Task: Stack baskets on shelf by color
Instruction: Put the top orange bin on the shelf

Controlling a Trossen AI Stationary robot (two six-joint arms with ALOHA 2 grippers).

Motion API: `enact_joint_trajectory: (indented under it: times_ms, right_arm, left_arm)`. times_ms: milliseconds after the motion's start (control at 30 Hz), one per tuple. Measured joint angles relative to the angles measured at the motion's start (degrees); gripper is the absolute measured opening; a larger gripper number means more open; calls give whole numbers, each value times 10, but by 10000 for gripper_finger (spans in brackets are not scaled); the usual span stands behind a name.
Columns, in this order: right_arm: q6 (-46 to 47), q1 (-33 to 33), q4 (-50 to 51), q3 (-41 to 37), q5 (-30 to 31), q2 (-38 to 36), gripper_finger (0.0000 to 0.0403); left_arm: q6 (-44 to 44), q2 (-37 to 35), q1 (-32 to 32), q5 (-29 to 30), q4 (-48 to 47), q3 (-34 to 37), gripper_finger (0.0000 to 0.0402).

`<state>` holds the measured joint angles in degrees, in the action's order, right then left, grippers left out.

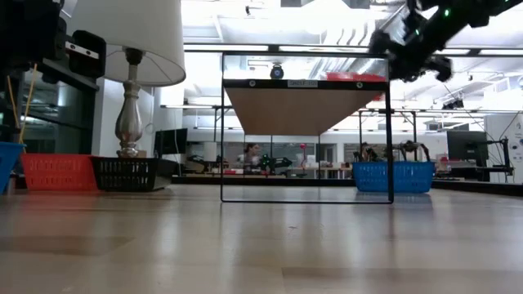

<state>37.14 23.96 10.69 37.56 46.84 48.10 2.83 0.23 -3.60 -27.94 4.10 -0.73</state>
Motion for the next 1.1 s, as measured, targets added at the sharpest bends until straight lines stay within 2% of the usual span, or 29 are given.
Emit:
enact_joint_trajectory:
  times_ms: [133,233,333,600,767,900,1100]
  right_arm:
    - [-25,-41,-84,0,-52,29,0]
    - [-26,-65,-130,1,-59,72,0]
    - [-11,-69,-130,28,-84,121,0]
    - [27,-43,-15,178,-131,263,0]
    - [60,-32,52,252,-137,335,0]
    - [86,-32,57,269,-135,367,0]
    - [155,-29,90,269,-84,385,0]
  left_arm:
    - [0,0,0,0,0,0,1]
    - [0,0,0,0,0,0,1]
    - [0,0,0,0,0,0,1]
    - [0,0,0,0,0,0,1]
    - [0,0,0,0,0,0,1]
    - [0,0,0,0,0,0,1]
    - [0,0,0,0,0,0,1]
